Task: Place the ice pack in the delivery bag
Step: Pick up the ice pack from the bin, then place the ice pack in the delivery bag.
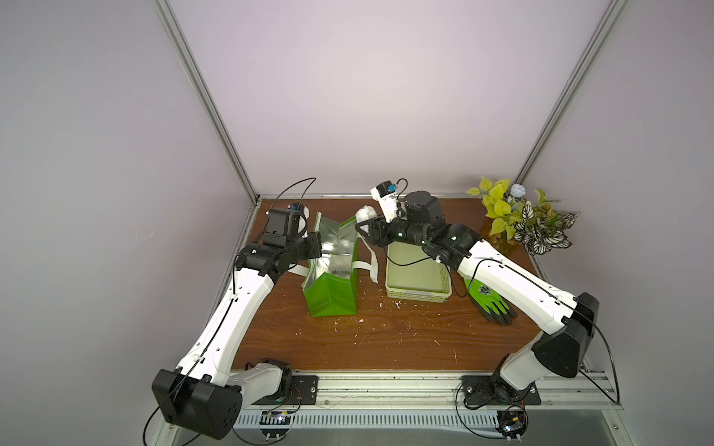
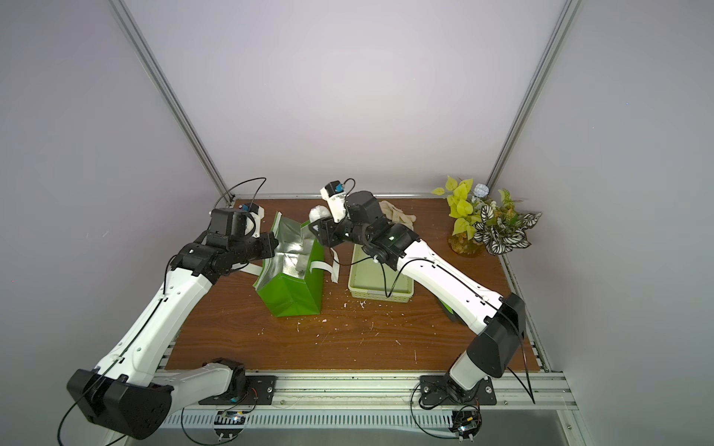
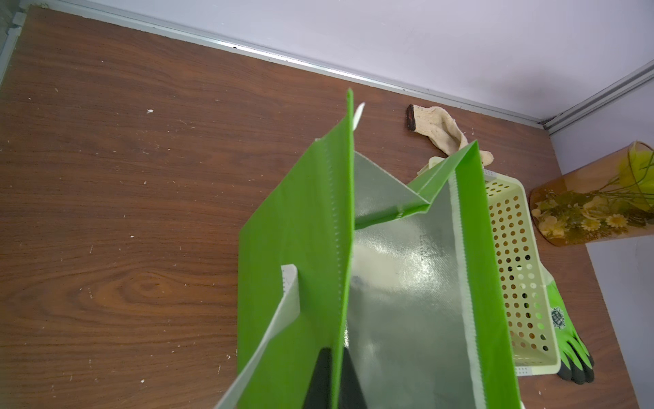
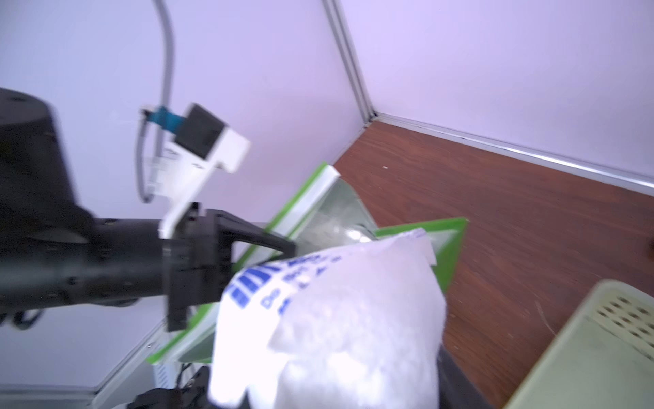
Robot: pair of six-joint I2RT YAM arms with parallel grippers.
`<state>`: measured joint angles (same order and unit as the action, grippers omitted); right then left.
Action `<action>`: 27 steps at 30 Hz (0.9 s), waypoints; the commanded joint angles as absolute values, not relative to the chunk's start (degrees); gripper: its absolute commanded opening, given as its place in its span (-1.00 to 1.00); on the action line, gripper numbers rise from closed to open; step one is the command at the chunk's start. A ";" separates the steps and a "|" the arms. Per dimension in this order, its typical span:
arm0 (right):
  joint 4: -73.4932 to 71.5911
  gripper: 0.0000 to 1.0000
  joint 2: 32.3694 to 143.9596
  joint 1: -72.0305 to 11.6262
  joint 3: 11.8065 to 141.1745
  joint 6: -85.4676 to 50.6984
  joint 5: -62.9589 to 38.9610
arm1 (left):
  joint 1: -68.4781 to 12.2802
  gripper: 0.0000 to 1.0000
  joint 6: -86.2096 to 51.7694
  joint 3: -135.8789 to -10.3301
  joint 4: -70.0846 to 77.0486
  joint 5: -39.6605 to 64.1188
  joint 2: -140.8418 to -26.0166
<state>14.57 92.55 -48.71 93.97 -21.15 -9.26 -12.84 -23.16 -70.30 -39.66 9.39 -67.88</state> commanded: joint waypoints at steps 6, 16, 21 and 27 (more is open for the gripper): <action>12.73 -0.48 102.82 -53.75 102.84 -22.16 -8.06 | -12.18 -1.00 -23.14 -70.22 -39.73 9.49 -67.77; 15.56 0.06 106.24 -54.32 104.30 -20.63 -5.21 | -12.18 -1.00 -23.29 -70.32 -39.73 9.49 -67.50; 18.69 0.32 104.66 -54.32 106.36 -18.19 -3.86 | -12.21 -1.00 -23.12 -70.40 -39.73 9.62 -67.55; 24.93 0.62 102.15 -54.23 109.26 -14.15 -0.21 | -12.20 -1.00 -22.89 -70.49 -39.73 9.58 -67.76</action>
